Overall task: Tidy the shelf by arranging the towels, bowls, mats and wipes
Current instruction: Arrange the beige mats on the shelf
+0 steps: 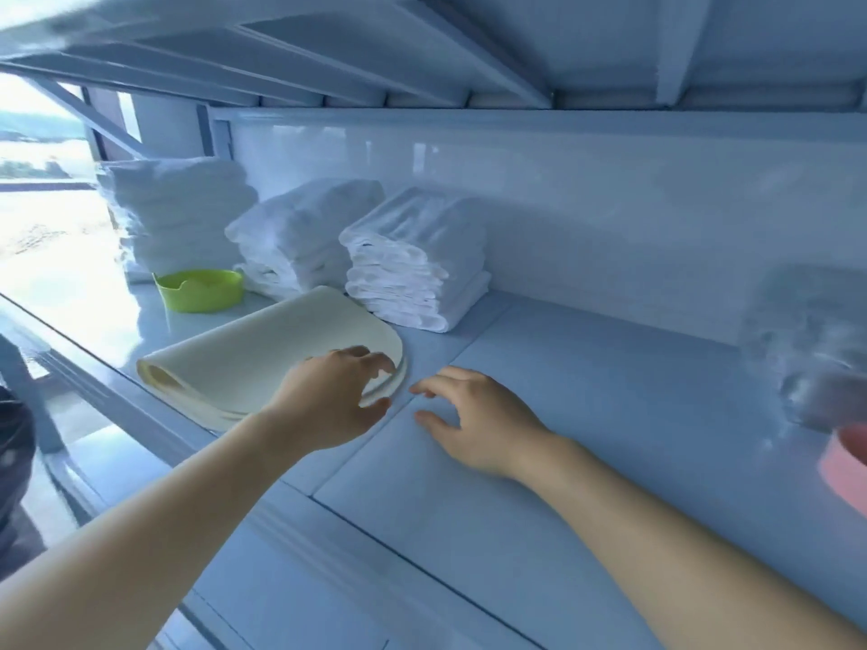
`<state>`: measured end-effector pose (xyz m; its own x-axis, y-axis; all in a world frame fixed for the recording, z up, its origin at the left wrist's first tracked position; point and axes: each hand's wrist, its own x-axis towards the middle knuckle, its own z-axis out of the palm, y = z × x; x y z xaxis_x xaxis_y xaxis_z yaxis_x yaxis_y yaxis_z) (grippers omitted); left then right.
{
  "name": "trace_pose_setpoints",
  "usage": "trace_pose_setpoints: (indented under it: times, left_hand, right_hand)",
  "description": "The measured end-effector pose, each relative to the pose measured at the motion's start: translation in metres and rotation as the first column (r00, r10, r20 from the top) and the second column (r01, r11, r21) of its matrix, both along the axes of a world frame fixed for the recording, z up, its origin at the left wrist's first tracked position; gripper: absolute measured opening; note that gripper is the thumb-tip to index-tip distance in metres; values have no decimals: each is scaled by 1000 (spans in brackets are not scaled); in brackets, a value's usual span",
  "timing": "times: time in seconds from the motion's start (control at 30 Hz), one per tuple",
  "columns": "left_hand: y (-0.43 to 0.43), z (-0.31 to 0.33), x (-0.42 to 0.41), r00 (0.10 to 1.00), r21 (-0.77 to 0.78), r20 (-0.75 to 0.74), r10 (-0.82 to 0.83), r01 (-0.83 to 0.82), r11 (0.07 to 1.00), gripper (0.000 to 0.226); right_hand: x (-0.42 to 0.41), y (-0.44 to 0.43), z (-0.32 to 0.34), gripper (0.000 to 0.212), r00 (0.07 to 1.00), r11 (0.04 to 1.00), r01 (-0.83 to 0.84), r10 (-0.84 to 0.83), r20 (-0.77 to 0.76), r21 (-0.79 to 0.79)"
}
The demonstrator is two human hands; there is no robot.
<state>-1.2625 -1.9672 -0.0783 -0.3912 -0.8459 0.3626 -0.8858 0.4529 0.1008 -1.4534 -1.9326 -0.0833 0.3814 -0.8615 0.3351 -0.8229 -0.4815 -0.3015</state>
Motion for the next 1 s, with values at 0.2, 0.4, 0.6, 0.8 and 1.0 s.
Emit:
trace_pose_setpoints:
  times: [0.2,0.4,0.6,0.8,1.0]
  left_hand:
    - [-64,12,105,999,-23,22,46,-46,999,36]
    - [-118,16,185,994,-28,7,110,-110,994,33]
    - [-175,7,234,993,20,-60,99,-98,995,29]
    - [-199,3,229,988,68,-148,41,-31,997,25]
    - [-204,3,183,989,290,-149,-1,45,956,39]
  right_hand:
    - [100,-78,7,33,999,999,-34,35,21,-16]
    - [186,-139,10,32,997,999,-47,48,55,-23]
    - [218,-173,-3,28,994,1000,-21,20,103,16]
    - [212,-191,-1,29,994,999,53,-53,92,7]
    - [185,-194,-6,32,987,988,143,-146,65,50]
